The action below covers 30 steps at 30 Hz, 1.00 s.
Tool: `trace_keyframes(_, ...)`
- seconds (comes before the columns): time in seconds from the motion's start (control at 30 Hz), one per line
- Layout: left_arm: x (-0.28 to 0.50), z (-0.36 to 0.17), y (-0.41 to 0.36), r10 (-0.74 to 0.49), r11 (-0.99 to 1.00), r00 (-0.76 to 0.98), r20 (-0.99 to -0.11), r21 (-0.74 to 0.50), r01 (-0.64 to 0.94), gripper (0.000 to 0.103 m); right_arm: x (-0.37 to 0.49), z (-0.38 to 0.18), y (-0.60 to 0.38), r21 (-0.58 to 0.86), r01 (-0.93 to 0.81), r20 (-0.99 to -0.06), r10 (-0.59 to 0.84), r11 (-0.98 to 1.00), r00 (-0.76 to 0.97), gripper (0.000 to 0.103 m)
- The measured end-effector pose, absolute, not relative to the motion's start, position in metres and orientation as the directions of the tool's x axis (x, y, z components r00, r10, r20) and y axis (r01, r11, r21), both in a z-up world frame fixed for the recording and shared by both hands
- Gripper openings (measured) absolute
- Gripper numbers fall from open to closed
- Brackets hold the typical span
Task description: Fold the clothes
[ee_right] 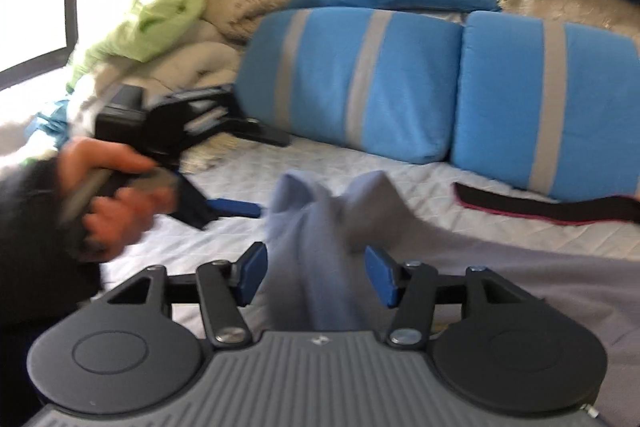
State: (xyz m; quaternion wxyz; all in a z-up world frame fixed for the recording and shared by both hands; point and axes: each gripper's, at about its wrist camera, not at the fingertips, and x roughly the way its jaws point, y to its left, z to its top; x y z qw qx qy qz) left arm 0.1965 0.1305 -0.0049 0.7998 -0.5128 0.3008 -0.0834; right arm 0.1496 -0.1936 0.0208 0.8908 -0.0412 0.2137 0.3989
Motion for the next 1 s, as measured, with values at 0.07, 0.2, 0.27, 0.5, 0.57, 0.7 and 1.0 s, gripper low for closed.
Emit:
trace_keyframes(0.07,0.198,-0.007,0.13,-0.467,0.431,0.801,-0.376,-0.887,-0.165,0.09,0.167,0.014,-0.184,0.136,-0.72,-0.443,0.692,0.68,0.57,0.064)
trace_keyframes(0.2,0.201,-0.013,0.13,-0.501,0.384,0.793,-0.347,-0.91,-0.156,0.091,0.196,0.004,-0.168,0.238,-0.714,-0.48,0.719,0.659,0.503,0.0)
trace_keyframes(0.27,0.201,-0.016,0.132,-0.495,0.373,0.795,-0.35,-0.912,-0.169,0.091,0.198,0.003,-0.161,0.253,-0.727,-0.478,0.736,0.638,0.48,0.0)
trace_keyframes(0.5,0.2,-0.024,0.144,-0.46,0.301,0.821,-0.337,-0.93,-0.213,0.09,0.151,0.011,-0.142,0.117,-0.827,-0.477,0.762,0.55,0.439,0.0)
trace_keyframes(0.57,0.2,-0.026,0.145,-0.461,0.28,0.824,-0.33,-0.935,-0.218,0.088,0.14,0.011,-0.137,0.08,-0.844,-0.486,0.76,0.53,0.431,0.0)
trace_keyframes(0.7,0.203,-0.033,0.144,-0.487,0.263,0.801,-0.349,-0.933,-0.246,0.054,0.127,0.008,-0.137,0.063,-0.86,-0.504,0.76,0.506,0.41,0.0)
trace_keyframes(1.0,0.201,-0.031,0.138,-0.488,0.322,0.776,-0.399,-0.909,-0.264,0.007,0.101,0.008,-0.156,0.077,-0.876,-0.52,0.769,0.476,0.372,0.0)
